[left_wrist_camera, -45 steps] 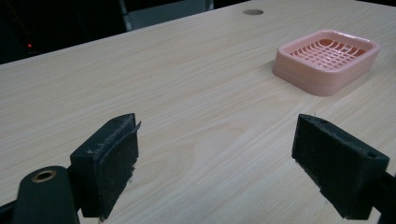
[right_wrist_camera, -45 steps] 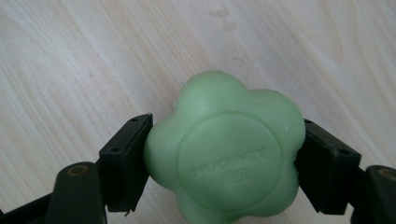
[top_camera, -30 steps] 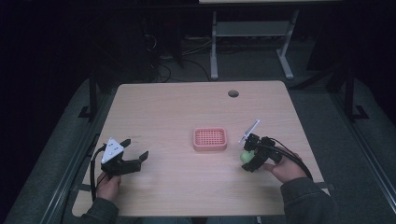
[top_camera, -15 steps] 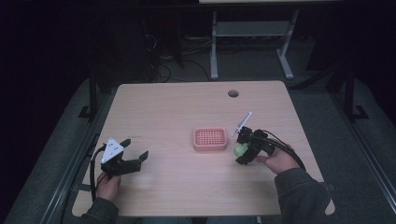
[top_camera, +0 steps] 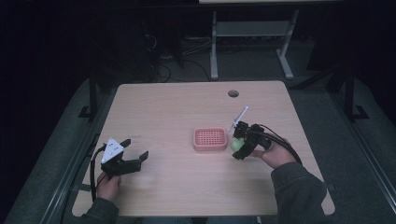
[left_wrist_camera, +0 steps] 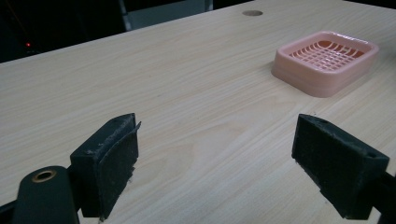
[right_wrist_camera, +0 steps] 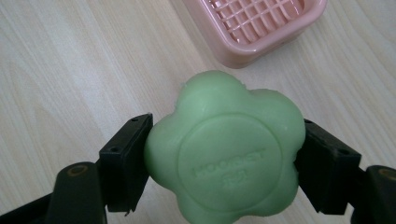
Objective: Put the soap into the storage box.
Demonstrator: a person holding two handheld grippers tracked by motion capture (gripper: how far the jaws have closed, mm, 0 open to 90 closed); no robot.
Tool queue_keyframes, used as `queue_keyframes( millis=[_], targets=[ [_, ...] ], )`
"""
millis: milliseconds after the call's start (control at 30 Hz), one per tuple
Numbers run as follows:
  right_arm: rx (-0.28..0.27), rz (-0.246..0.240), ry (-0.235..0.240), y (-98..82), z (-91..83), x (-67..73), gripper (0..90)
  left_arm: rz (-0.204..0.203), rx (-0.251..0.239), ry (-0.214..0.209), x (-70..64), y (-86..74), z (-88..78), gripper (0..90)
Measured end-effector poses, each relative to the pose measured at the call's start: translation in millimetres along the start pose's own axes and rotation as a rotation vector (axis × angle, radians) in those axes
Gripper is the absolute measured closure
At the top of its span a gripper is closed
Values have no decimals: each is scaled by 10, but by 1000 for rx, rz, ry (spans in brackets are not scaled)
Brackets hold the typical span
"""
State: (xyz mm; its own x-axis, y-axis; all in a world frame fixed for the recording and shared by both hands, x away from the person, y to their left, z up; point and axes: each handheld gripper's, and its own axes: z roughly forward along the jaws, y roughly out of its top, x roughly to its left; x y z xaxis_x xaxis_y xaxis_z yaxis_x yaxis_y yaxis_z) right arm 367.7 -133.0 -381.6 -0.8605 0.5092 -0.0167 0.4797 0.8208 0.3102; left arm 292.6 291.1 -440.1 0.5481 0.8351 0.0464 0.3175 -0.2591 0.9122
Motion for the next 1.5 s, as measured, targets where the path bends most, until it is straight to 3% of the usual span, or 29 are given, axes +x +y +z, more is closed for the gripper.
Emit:
queue_keyframes(
  millis=[367, 1500],
  targets=[
    [-7, -3, 7, 125, -25, -50, 257, -1, -3, 0, 2, -1, 3, 141],
    [10, -77, 10, 641, -50, -59, 257, -7, -9, -2, 15, 3, -9, 140]
  ],
)
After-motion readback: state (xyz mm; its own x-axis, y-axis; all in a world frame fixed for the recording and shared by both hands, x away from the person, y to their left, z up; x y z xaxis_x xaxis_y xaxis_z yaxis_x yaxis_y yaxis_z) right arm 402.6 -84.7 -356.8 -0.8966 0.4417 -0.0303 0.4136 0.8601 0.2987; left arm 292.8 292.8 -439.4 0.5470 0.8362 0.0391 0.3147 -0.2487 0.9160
